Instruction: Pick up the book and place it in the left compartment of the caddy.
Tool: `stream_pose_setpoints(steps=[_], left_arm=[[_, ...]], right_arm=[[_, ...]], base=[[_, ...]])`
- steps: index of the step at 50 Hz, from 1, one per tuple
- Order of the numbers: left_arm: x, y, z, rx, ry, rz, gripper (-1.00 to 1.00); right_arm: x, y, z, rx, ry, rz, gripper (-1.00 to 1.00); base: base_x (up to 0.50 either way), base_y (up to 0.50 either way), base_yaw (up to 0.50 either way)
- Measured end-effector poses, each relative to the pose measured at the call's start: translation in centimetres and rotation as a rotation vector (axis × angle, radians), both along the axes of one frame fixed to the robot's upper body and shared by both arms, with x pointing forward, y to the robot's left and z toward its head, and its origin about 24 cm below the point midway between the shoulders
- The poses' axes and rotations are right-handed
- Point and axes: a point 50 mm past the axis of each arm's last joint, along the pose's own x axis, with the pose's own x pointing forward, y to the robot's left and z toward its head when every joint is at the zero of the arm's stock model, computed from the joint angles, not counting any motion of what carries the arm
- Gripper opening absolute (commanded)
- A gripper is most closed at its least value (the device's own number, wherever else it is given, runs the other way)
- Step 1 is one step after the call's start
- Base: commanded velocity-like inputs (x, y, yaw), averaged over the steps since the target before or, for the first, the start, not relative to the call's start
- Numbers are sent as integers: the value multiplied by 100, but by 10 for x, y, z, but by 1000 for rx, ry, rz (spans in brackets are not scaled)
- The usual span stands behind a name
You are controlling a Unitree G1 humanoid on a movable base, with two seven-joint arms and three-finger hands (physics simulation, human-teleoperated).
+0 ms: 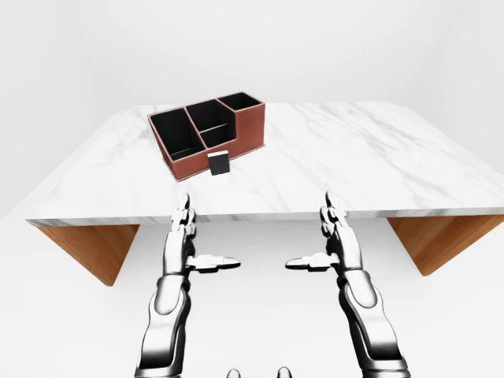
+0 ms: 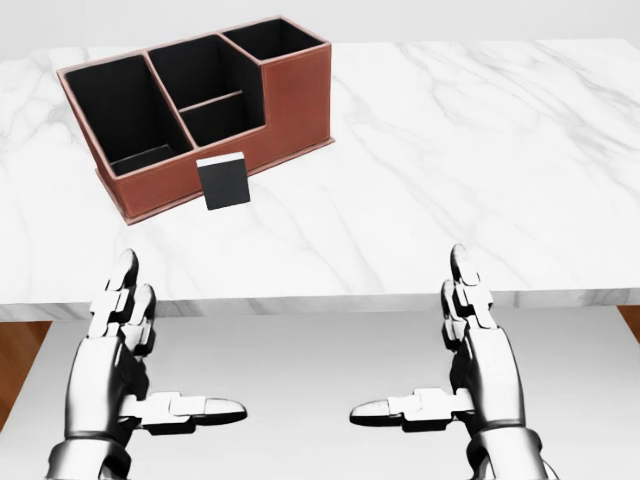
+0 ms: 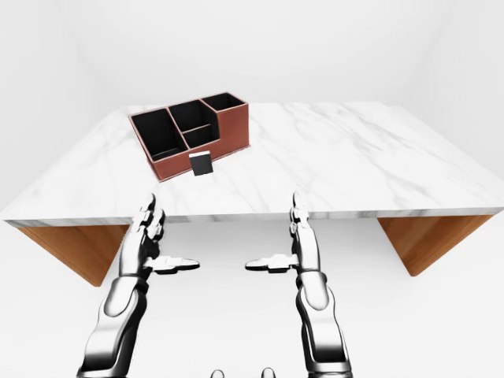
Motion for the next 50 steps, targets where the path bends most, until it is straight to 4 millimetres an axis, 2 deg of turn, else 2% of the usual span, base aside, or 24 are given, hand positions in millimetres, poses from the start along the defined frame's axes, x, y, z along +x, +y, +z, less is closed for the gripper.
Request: stream_pose_setpoints(steps=[3,10,15,21,28,50], left_arm=[[-8,6,13,-7,-40,14,100],[-38,19,61,-18,-245,46,100],[-65,25,89,-5,-368,63,100],[-89,27,106,17,-423,73,100],[-105,25,114,36,-435,72,100],[-116,22,124,67,-470,78,100]], right_arm=[[-9,1,18,-18,-65,9,100],[-43,7,76,-96,-316,31,100],[-68,8,97,-134,-395,26,100],[-90,5,105,-148,-388,-1,100],[-104,3,108,-146,-355,-24,100],[-112,4,112,-258,-304,28,100]], base=[[0,0,0],[0,0,0],[0,0,0],[0,0,0],[33,0,0],[50,2,0]])
